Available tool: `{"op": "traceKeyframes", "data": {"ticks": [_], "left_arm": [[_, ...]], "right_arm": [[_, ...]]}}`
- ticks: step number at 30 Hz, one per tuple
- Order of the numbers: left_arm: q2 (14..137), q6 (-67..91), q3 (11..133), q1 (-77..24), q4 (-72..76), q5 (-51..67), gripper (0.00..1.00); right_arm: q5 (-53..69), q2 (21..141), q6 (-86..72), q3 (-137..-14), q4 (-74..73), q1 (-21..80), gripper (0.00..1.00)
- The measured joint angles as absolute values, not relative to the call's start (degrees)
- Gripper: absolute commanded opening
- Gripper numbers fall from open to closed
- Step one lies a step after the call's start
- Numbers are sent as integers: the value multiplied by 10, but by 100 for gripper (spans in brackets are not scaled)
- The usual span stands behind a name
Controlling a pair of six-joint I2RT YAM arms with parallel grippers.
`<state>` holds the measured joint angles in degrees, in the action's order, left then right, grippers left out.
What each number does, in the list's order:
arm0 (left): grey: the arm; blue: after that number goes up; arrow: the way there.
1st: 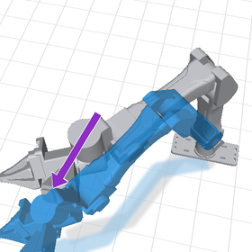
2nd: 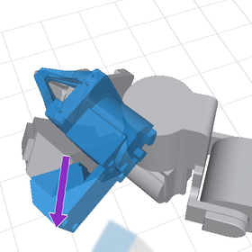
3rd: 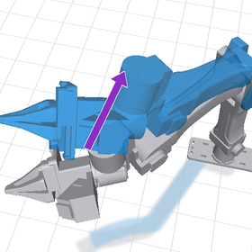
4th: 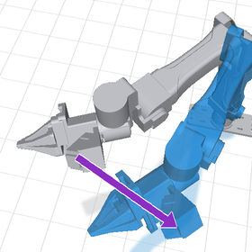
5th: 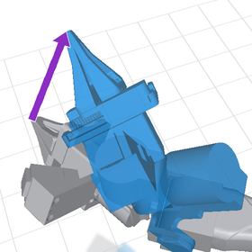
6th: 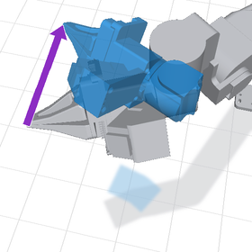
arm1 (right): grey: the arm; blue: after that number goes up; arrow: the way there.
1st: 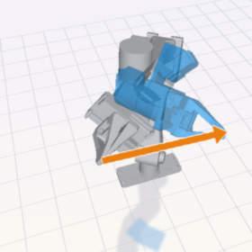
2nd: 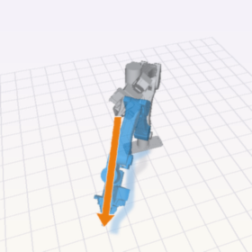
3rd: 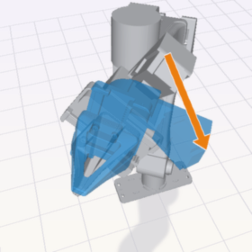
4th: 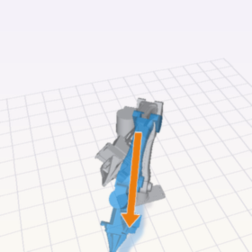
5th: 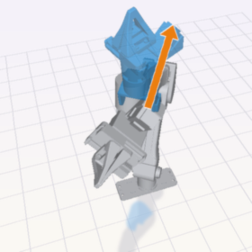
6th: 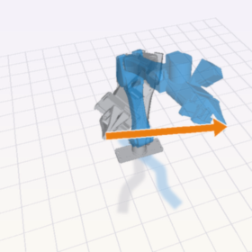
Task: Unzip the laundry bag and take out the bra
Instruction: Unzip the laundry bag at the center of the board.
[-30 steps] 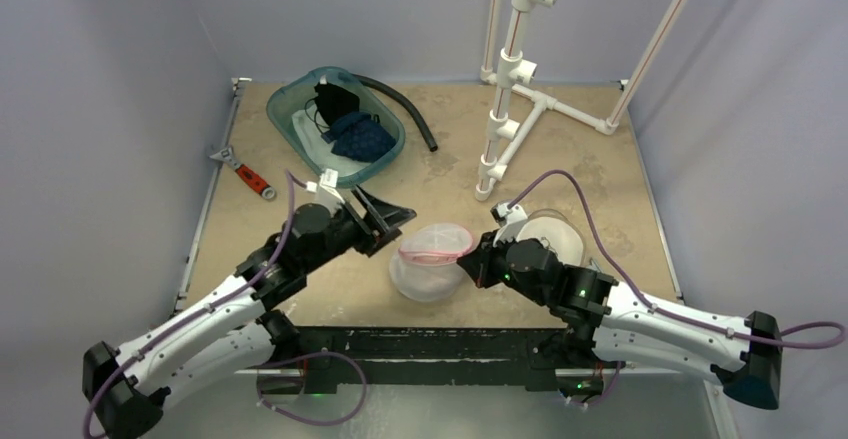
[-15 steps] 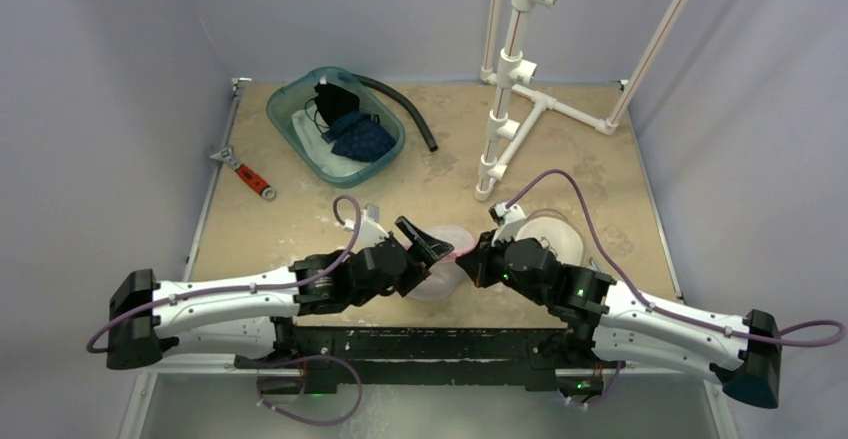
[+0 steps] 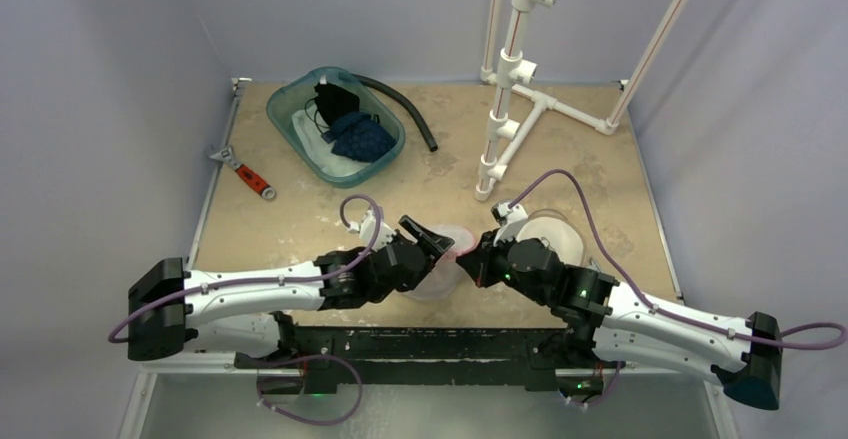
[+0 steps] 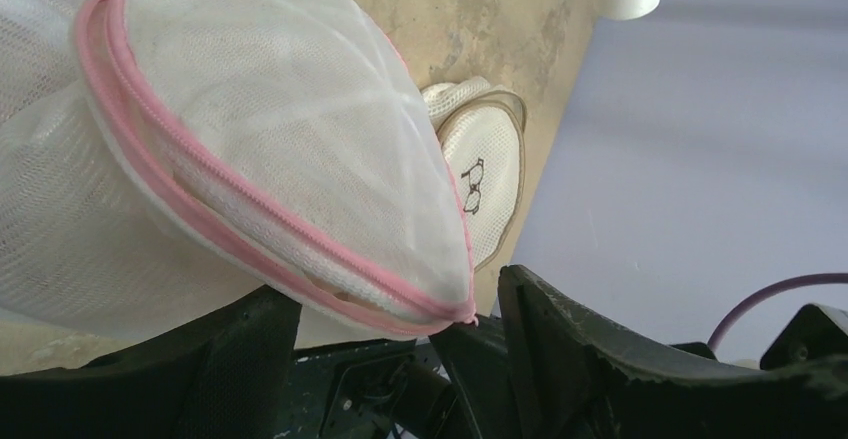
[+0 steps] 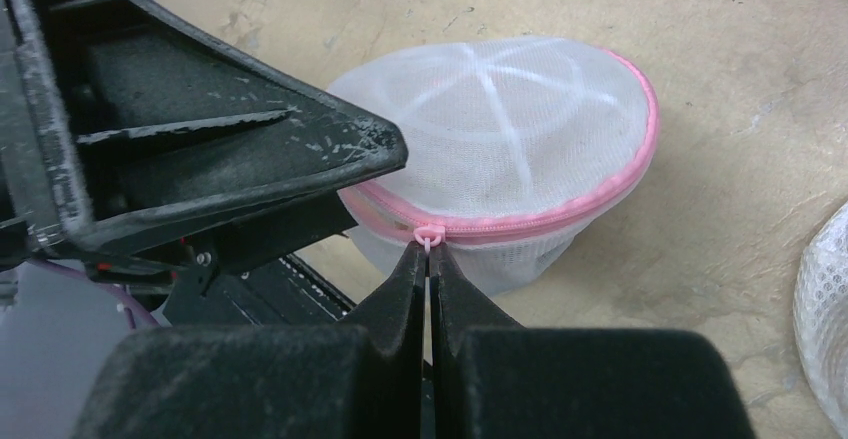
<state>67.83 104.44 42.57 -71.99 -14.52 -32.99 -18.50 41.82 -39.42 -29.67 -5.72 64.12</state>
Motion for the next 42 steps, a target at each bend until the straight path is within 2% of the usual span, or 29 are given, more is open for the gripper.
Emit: {"op": "traceKeyframes", "data": {"ticks": [7, 11, 12, 21, 32, 42], "left_arm": [[699, 1039, 424, -700, -123, -326, 33], [688, 1040, 397, -690, -90, -319, 3], [682, 1037, 389, -687, -83, -316, 0], [604, 941, 379, -599, -66, -233, 0], [573, 799, 342, -417, -10, 43, 0], [578, 726, 338, -348, 9, 185, 0]], "right_arm": [[-183, 420, -394, -297, -56, 641, 0], [-181, 420, -394, -297, -52, 641, 0], [-179, 420, -394, -297, -52, 641, 0], [-170, 421, -376, -298, -31, 642, 0], [-171, 453, -355, -312, -6, 642, 0], [-184, 434, -367, -313, -28, 642, 0]]}}
